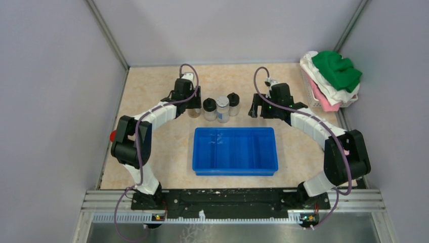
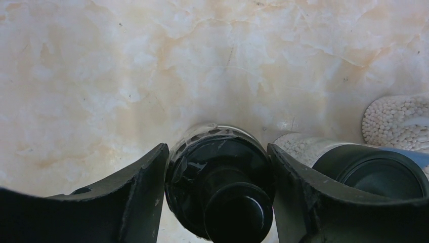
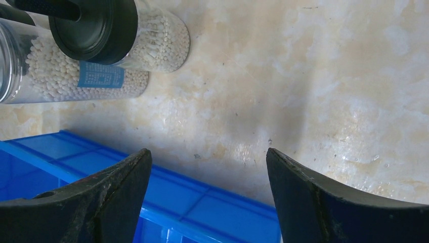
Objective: Organize the condiment bottles
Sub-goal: Pick up the bottle from the center of the board, then place the bottle in the storage box.
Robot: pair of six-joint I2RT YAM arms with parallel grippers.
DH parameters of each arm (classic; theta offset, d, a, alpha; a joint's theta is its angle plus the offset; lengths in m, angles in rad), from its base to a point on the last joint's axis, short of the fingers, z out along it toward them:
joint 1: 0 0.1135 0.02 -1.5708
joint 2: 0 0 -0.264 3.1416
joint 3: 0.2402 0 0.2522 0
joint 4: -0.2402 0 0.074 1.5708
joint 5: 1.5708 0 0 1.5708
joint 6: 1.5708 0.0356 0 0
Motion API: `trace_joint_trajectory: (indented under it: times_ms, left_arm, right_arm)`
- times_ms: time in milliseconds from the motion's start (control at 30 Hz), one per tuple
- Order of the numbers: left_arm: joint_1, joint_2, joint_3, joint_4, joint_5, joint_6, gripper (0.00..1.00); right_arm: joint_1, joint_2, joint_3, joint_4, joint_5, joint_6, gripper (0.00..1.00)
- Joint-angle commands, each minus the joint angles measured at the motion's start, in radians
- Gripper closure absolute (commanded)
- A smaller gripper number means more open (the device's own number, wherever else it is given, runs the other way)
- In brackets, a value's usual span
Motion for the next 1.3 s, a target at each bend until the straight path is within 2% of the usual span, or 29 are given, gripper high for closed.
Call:
trace_joint_trajectory:
  times_ms: [0,167,367,533,667,933,1267]
  left_arm:
    - [-0.011,-0.060,0.013,-0.003,-0.045,0.008,0.63]
    - [-0.025,-0.174,0.032,-0.098,-0.058,-0.005,0.65]
    - [-0.093,-0.337,0.063,-0.223,-0.048,-0.004,0.66]
    - [-0.200,-0.416,0.086,-0.342,-0.002,-0.045,0.67]
    - [-0.320,-0.458,0.055,-0.370,0.005,-0.087,0.68]
    - [-0.551,-0.399,0.051,-0.386,-0.086,-0.147,0.67]
    - [-0.614,-0.317,-0.026,-0.281,-0.210,-0.204,0.67]
  right_arm:
    - [-0.007,-0.017,-0.008,0.048,-0.015,0.004,0.17]
    - [-0.007,-0.037,-0.016,0.044,-0.022,0.005,0.17]
    - [-0.007,-0.070,-0.021,0.036,-0.030,0.016,0.16]
    - [-0.007,-0.101,-0.028,0.027,-0.039,0.028,0.16]
    - [-0.007,-0.127,-0.035,0.013,-0.036,0.031,0.17]
    - [-0.007,-0.162,-0.046,-0.006,-0.032,0.030,0.16]
    - [-0.009,-0.189,-0.065,-0.019,-0.025,0.018,0.16]
